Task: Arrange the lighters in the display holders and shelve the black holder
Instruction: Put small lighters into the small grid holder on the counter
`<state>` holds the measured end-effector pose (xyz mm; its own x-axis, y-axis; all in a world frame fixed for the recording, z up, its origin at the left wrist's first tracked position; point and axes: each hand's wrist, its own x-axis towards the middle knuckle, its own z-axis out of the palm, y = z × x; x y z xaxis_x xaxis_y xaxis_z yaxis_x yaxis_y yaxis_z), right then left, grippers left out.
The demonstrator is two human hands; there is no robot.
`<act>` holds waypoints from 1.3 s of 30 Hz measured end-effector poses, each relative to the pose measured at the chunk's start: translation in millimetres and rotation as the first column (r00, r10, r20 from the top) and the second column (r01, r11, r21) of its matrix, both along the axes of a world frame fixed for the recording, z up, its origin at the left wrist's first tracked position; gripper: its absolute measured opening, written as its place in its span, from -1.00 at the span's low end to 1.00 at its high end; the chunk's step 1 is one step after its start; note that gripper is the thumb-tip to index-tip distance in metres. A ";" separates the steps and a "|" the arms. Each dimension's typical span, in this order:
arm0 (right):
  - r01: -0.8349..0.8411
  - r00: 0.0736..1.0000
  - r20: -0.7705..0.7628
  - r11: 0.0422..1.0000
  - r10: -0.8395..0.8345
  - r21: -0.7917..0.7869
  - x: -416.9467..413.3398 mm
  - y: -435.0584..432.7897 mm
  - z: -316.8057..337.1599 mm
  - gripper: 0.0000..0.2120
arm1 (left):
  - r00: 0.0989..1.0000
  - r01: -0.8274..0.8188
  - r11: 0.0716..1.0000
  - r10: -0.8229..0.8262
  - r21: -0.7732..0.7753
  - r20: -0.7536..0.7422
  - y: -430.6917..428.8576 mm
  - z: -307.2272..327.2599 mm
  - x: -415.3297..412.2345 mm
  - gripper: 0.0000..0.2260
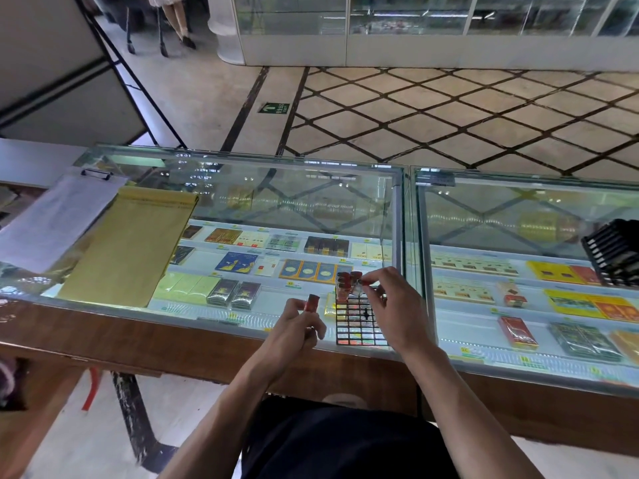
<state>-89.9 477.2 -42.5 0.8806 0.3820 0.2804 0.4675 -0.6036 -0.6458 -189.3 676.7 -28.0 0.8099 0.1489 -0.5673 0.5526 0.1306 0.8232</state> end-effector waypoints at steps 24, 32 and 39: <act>-0.044 0.999 -0.019 0.998 0.043 -0.036 -3.5 3.1 -0.2 -0.85 | 0.988 -0.064 0.998 0.061 0.015 0.142 -1.2 0.3 -5.1 -0.83; -0.011 0.999 -0.033 1.000 0.010 -0.012 2.4 5.5 2.7 -0.86 | 0.989 -0.058 0.988 0.036 0.144 0.146 3.3 3.1 -4.2 -0.84; 0.001 0.999 -0.050 1.000 0.000 0.024 1.3 3.7 0.1 -0.86 | 0.987 -0.081 0.995 0.071 0.064 0.147 0.6 5.3 -5.8 -0.84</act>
